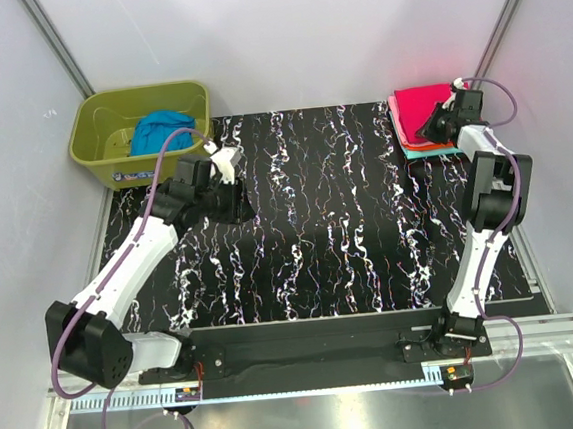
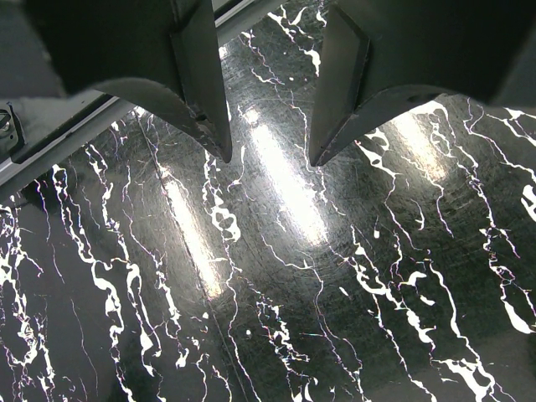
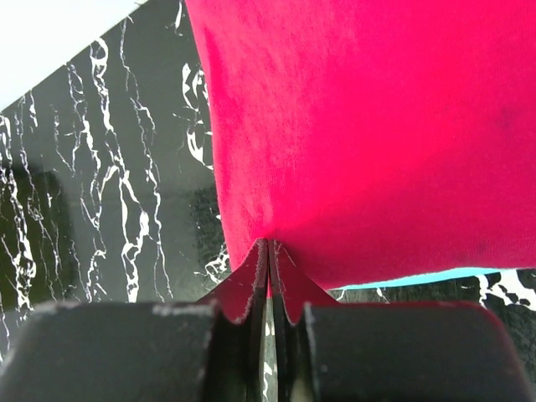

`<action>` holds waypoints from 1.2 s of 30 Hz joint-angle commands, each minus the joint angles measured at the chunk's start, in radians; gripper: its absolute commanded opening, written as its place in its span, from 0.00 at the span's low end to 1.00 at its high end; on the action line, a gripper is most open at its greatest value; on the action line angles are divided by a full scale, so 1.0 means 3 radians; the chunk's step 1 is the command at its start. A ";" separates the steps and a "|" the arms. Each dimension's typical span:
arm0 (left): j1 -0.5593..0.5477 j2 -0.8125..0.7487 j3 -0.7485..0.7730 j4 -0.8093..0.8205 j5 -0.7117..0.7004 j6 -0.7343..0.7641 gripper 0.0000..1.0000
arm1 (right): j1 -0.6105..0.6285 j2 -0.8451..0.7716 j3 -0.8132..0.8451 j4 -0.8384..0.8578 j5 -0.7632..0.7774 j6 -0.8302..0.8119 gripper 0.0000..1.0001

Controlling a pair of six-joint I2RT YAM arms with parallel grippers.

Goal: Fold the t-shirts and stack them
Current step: Reset both grippers

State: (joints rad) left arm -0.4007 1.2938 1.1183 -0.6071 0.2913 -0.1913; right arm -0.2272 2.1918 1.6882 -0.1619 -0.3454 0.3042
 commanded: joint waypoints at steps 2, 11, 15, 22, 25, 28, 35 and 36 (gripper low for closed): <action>0.0011 0.0023 0.0000 0.0137 0.0036 -0.0001 0.47 | 0.0006 -0.0132 -0.0140 0.0172 0.0006 0.0054 0.08; 0.0017 -0.0006 0.0102 0.0290 0.0256 -0.0053 0.47 | 0.0051 -0.0934 -0.0222 -0.0537 0.0134 0.0498 0.14; 0.0017 -0.0324 0.0286 0.0433 0.0328 -0.0165 0.48 | 0.0306 -0.1827 -0.0932 -0.0825 0.0164 0.0551 0.29; 0.0022 -0.0912 0.0389 0.0418 0.0466 -0.0293 0.54 | 0.0604 -0.3728 -0.1924 -0.1408 -0.0055 0.0699 0.50; 0.0022 -0.1152 0.0286 0.0418 0.0563 -0.0400 0.66 | 0.0614 -0.4385 -0.2119 -0.1515 -0.0163 0.0847 0.96; 0.0022 -0.1367 0.0179 0.0418 0.0548 -0.0528 0.97 | 0.0614 -0.4820 -0.2196 -0.1699 -0.0249 0.0908 1.00; 0.0022 -0.1888 -0.0143 0.0438 0.0385 -0.0656 0.99 | 0.0614 -0.5322 -0.2299 -0.1980 -0.0547 0.0811 1.00; 0.0022 -0.1934 -0.0199 0.0444 0.0359 -0.0661 0.99 | 0.0614 -0.5367 -0.2278 -0.2032 -0.0475 0.0796 1.00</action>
State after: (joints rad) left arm -0.3988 0.7643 1.0874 -0.5079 0.4183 -0.3607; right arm -0.0429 0.6064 1.0096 -0.7071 -0.4694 0.5514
